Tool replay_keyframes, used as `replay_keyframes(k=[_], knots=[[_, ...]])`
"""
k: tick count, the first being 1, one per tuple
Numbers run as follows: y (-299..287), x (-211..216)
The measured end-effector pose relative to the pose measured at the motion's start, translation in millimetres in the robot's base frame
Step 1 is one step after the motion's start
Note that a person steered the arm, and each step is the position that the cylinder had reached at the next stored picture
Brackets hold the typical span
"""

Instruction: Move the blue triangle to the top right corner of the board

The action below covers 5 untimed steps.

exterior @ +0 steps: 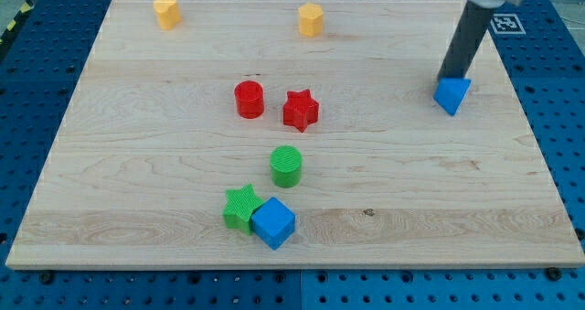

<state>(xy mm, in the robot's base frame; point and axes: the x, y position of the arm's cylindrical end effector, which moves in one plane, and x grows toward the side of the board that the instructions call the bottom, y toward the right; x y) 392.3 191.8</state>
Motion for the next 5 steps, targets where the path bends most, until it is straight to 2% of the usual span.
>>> replay_keyframes(k=[1, 2, 3, 4, 5], knots=[[-64.7, 22.6], [-105.0, 43.3], [-35.4, 76.4], [5.0, 55.3], [17.5, 33.3]])
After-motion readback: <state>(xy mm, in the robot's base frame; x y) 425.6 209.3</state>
